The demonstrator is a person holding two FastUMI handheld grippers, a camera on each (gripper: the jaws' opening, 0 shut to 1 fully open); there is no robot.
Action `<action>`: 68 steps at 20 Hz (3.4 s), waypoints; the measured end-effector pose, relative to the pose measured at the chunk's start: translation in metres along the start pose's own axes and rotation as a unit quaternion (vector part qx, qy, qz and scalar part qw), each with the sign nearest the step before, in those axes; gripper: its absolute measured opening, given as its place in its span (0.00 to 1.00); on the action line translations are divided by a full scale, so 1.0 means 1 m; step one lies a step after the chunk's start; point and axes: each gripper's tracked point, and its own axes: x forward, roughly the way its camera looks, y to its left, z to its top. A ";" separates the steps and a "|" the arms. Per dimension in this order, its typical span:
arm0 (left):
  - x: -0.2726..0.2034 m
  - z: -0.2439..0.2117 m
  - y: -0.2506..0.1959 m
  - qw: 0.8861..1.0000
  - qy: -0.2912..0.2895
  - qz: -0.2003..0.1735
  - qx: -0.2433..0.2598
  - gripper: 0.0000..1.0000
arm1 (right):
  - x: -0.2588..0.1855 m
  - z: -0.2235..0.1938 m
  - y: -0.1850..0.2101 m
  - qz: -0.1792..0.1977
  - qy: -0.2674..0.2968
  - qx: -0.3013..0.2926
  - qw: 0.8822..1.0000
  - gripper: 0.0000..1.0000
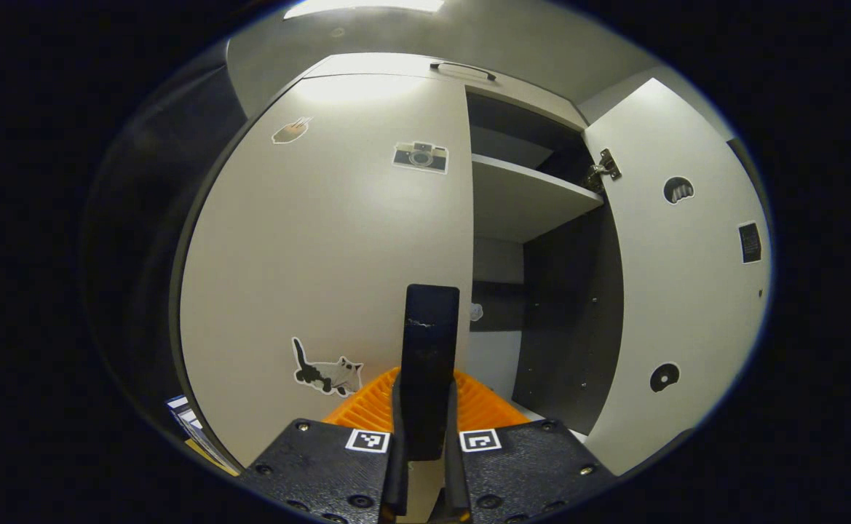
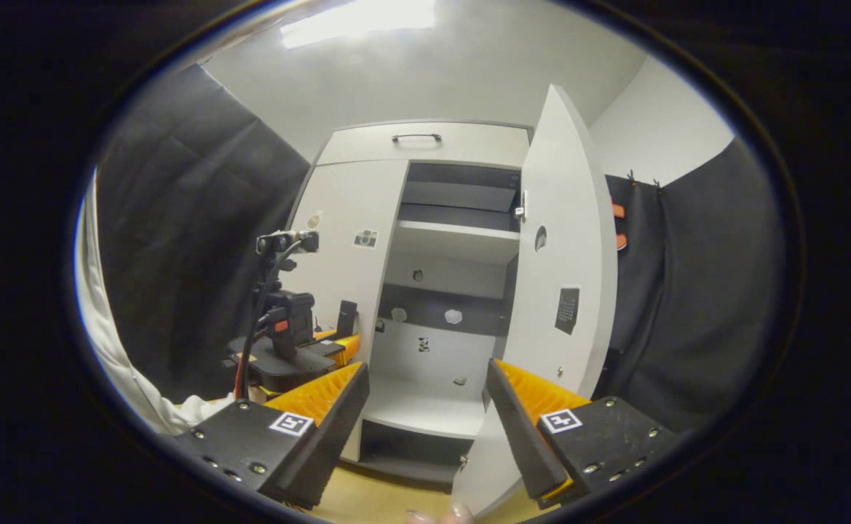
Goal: Open the right door of the double-door shoe cabinet with the right hand, and open the left door with the left hand.
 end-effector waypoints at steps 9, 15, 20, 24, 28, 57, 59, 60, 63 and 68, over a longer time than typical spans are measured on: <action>-0.028 0.011 0.002 0.999 0.019 -0.041 -0.020 0.19 | -0.010 0.009 0.014 0.034 -0.008 0.004 0.999 0.98; -0.056 0.017 0.012 0.998 0.025 -0.042 -0.031 0.19 | -0.014 0.006 0.037 0.059 -0.008 -0.007 0.998 0.98; -0.080 0.023 0.022 0.999 0.028 -0.031 -0.026 0.19 | -0.012 0.010 0.051 0.080 -0.014 -0.001 0.997 0.98; -0.099 0.027 0.033 0.999 0.030 -0.023 -0.033 0.17 | -0.011 0.010 0.065 0.102 -0.013 0.014 0.995 0.98; -0.122 0.035 0.051 0.999 0.025 -0.016 -0.037 0.17 | -0.009 0.009 0.081 0.127 -0.010 0.029 0.991 0.99; -0.189 0.059 0.200 0.998 0.005 0.056 -0.005 0.02 | 0.037 -0.015 0.152 0.177 0.043 0.122 0.976 0.98; -0.188 0.056 0.197 0.999 0.014 0.049 -0.004 0.02 | 0.039 -0.015 0.152 0.175 0.045 0.130 0.975 0.98; -0.189 0.057 0.197 0.999 0.012 0.049 -0.005 0.02 | 0.039 -0.016 0.150 0.173 0.044 0.130 0.975 0.98; -0.187 0.056 0.202 0.998 0.009 0.061 0.010 0.02 | 0.039 -0.018 0.146 0.167 0.047 0.123 0.977 0.98; -0.202 0.054 0.212 0.995 0.012 0.102 0.017 0.13 | 0.032 -0.017 0.140 0.169 0.045 0.113 0.978 0.98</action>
